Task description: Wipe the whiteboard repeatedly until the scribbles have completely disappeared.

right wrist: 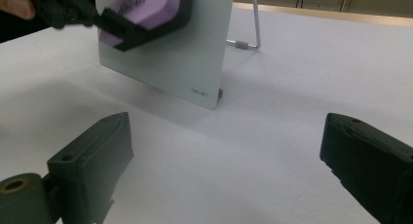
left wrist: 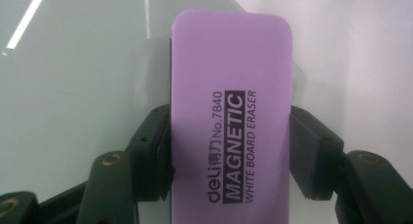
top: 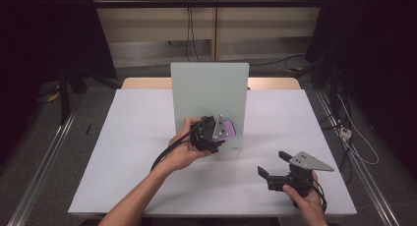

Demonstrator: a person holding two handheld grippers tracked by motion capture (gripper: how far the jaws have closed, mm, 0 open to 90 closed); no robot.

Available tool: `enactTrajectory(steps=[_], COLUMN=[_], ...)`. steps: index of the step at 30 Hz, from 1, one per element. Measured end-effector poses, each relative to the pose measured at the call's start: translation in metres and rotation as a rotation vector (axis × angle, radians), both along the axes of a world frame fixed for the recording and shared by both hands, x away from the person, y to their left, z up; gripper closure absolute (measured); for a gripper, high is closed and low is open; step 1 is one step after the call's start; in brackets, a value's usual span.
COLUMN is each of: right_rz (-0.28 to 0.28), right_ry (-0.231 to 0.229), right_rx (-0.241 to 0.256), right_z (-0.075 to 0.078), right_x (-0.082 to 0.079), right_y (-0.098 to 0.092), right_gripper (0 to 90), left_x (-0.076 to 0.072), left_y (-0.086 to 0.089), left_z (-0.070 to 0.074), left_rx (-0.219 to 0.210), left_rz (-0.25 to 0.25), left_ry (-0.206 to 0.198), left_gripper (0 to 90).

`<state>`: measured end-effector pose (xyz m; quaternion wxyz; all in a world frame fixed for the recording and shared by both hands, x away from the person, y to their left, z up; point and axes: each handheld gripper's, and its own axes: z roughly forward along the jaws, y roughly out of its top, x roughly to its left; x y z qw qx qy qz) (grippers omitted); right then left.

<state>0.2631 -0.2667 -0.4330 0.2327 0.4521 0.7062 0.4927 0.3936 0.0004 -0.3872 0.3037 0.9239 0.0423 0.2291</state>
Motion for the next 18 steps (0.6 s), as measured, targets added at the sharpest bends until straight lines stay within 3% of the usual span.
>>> enactTrajectory(steps=[2,5,15,18], right_rz=[0.000,-0.002,0.000,-0.001], right_ry=[-0.001,0.002,0.001,0.003], right_rx=[0.001,0.004,0.003,0.004], right_z=[0.000,0.000,0.000,0.000], right_x=[0.000,0.000,0.000,0.000], right_y=[0.000,-0.001,-0.001,-0.001], right_gripper=[4.9,4.9,4.9,4.9], left_x=[-0.002,0.001,0.012,0.016], left_y=[0.000,0.001,-0.007,0.001], left_z=[-0.005,-0.001,0.030,0.038], left_rx=[-0.001,0.002,-0.077,-0.128], left_rz=[0.003,-0.003,0.020,0.037], left_ry=[0.003,0.018,-0.022,-0.029], left_gripper=[40.7,40.7,40.7,40.7])
